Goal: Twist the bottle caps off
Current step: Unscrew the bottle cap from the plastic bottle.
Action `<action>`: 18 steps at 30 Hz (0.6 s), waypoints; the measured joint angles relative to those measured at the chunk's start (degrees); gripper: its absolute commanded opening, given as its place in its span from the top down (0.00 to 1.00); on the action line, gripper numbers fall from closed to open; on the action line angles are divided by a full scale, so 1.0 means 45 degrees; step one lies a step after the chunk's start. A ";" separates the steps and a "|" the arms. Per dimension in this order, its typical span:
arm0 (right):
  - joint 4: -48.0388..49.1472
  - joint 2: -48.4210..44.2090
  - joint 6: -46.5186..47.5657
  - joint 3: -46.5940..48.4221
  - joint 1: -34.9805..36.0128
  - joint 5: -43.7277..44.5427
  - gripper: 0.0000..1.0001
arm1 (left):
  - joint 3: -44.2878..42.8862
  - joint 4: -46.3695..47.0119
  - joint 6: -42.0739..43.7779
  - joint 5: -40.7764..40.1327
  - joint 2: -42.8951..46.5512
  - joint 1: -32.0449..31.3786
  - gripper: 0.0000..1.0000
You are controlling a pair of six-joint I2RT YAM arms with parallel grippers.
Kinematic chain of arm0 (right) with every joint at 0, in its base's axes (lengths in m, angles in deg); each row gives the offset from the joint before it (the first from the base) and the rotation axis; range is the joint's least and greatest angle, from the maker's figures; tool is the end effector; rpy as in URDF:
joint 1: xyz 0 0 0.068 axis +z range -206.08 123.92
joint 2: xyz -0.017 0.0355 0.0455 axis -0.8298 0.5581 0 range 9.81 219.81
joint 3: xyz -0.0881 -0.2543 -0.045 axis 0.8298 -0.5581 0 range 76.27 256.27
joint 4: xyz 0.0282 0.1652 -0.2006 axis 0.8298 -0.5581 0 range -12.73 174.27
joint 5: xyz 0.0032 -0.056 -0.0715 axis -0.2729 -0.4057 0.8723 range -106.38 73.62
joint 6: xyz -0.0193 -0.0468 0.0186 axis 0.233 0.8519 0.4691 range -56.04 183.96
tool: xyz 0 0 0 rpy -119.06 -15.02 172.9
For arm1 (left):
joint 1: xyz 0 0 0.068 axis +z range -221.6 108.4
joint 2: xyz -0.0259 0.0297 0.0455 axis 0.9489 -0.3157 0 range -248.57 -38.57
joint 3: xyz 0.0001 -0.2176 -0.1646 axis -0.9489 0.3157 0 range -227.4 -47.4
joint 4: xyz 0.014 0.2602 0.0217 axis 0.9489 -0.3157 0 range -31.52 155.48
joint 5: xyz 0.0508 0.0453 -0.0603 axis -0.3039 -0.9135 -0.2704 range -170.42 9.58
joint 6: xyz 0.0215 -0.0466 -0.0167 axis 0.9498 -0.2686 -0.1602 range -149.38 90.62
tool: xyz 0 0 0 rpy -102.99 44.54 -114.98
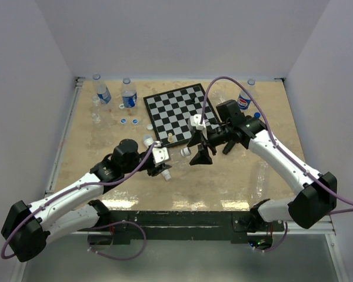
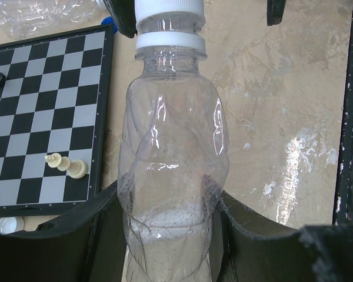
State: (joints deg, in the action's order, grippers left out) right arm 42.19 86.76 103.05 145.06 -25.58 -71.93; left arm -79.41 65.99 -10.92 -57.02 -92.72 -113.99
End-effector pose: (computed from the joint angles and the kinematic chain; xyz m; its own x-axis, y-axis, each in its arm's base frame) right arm 0.2191 0.1631 0.3230 -0.0463 -0.4413 -0.8961 -0.9932 -0.0755 0.0885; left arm 0.1487 -0.1547 0.2514 0.0240 0.3716 -0.9281 0.9317 0.3281 0.1555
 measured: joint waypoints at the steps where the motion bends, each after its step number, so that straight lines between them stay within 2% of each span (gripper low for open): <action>1: 0.0024 0.0015 -0.0126 0.0000 0.0000 -0.0010 0.27 | 0.0000 0.0000 0.0000 0.0000 0.0000 0.0000 0.96; 11: 0.0068 0.0612 -0.0792 0.0418 0.0000 -0.0330 0.39 | 0.0000 0.0000 0.0000 0.0000 0.0000 -0.0005 0.96; 18: -0.0083 0.0962 -0.0787 0.0874 0.0000 -0.0597 0.58 | 0.0000 0.0000 0.0000 0.0000 0.0000 -0.0005 0.96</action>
State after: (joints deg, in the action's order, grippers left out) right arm 41.81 91.09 99.51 149.00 -25.58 -74.62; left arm -79.41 65.99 -10.92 -57.02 -92.72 -114.01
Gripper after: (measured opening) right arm 0.494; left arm 0.518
